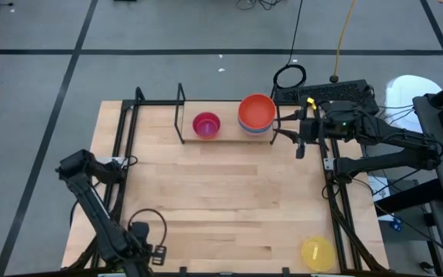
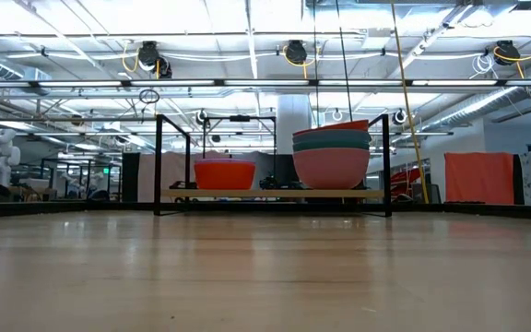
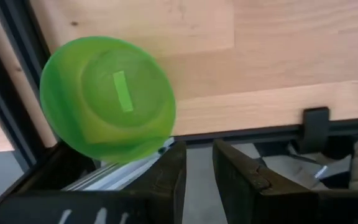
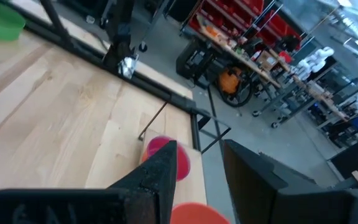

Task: Place and stack bowls onto a shelf
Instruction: Stack the green bowl on top of the purple bowl on the shelf

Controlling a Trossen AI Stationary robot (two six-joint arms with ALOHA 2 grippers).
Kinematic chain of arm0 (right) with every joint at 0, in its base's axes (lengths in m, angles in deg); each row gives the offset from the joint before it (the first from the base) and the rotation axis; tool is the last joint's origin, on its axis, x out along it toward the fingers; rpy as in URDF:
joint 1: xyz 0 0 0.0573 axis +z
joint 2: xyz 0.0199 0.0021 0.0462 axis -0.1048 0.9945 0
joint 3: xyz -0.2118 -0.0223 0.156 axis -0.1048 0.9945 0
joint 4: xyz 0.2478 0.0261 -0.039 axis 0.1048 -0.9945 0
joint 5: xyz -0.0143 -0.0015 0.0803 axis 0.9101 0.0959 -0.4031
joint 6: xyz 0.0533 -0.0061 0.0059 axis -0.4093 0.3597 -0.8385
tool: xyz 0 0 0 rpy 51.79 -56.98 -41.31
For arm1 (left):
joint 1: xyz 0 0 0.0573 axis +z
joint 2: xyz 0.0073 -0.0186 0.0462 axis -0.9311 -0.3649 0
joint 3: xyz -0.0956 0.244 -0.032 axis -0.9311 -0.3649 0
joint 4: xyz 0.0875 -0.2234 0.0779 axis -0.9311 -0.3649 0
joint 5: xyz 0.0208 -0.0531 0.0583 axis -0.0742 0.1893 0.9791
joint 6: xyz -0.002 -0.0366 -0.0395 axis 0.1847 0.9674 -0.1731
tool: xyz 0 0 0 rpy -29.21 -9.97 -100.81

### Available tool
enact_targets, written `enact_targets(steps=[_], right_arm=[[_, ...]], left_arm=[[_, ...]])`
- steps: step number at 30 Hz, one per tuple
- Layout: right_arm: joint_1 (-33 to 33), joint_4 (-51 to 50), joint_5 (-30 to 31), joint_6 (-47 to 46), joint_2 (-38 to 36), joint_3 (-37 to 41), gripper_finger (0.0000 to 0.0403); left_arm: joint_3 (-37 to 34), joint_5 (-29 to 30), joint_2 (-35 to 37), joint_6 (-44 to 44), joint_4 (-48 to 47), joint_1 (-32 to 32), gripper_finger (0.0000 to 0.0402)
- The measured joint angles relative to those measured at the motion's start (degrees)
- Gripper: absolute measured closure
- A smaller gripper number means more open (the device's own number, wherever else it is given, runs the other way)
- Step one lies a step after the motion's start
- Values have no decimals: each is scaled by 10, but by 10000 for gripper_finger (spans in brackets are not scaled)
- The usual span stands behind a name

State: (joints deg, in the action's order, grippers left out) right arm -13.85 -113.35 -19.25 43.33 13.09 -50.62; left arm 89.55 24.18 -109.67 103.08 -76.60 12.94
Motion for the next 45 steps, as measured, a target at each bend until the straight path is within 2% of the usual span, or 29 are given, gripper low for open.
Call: enact_targets(steps=[7, 33, 39, 45], right_arm=[[1, 30, 0, 8, 0, 0, 277], [1, 32, -1, 0, 0, 0, 277], [1, 33, -1, 9, 0, 0, 277], [1, 32, -1, 10, 0, 0, 277]], left_arm=[[0, -5, -39, -2, 4, -7, 316], [0, 0, -134, -25, 27, -22, 316], [0, -1, -139, -56, 25, -22, 316], [0, -12, -111, -80, 13, -17, 316]])
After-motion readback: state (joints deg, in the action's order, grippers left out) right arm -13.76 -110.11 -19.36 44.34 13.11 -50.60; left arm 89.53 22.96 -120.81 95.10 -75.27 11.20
